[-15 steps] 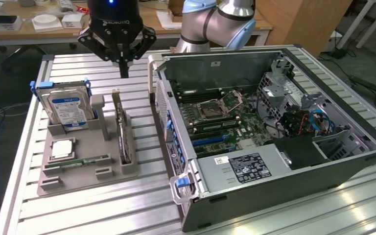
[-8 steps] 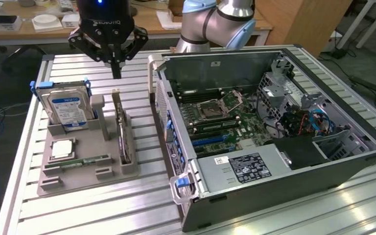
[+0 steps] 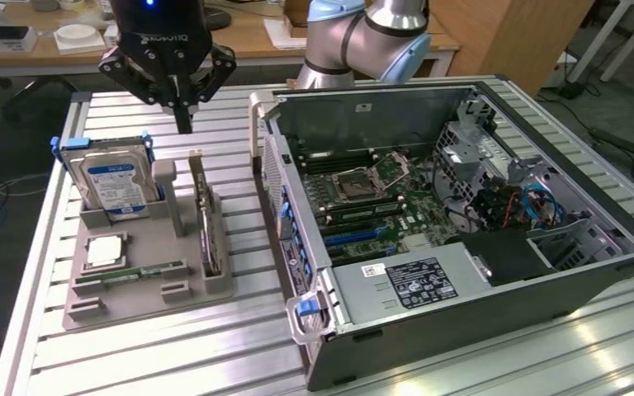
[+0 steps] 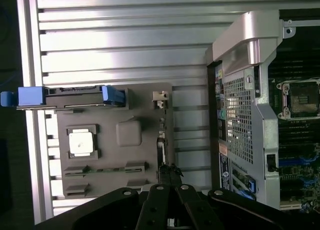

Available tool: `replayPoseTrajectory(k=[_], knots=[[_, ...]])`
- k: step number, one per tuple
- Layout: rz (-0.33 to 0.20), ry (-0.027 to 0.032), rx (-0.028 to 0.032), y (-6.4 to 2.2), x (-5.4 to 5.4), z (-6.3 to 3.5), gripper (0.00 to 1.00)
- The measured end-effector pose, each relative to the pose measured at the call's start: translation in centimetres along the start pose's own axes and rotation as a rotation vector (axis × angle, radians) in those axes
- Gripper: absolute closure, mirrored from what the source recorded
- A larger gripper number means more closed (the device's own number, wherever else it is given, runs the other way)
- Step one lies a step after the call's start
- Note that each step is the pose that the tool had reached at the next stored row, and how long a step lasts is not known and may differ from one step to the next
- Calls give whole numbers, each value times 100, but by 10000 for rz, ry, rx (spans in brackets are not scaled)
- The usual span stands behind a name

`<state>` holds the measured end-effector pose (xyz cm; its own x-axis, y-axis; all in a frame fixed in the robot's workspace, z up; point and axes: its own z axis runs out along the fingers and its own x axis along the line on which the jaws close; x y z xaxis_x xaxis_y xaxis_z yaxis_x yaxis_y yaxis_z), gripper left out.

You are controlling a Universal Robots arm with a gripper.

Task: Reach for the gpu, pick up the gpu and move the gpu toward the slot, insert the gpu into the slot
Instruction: 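Reach for the gpu, then pick up the gpu and move the gpu toward the slot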

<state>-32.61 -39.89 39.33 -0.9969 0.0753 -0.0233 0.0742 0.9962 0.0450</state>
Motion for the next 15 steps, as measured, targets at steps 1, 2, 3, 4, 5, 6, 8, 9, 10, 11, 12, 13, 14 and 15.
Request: replayPoseTrajectory(k=[1, 2, 3, 4, 5, 6, 8, 9, 10, 11, 12, 13, 14, 15], knots=[[0, 0, 0, -1, 17, 0, 90], [0, 0, 0, -3, 35, -1, 90], [0, 0, 0, -4, 51, -1, 90], [0, 0, 0, -5, 67, -2, 90], [0, 0, 0, -6, 80, -2, 90], [0, 1, 0, -6, 82, -3, 90], [-1, 0, 0, -6, 82, -2, 90], [0, 0, 0, -6, 82, -2, 90], [0, 0, 0, -6, 82, -2, 90], [-1, 0, 0, -6, 82, -2, 90], [0, 0, 0, -6, 82, -2, 90], [0, 0, 0, -6, 82, -3, 90], [0, 0, 0, -6, 82, -2, 90], [0, 0, 0, -6, 82, -2, 90]])
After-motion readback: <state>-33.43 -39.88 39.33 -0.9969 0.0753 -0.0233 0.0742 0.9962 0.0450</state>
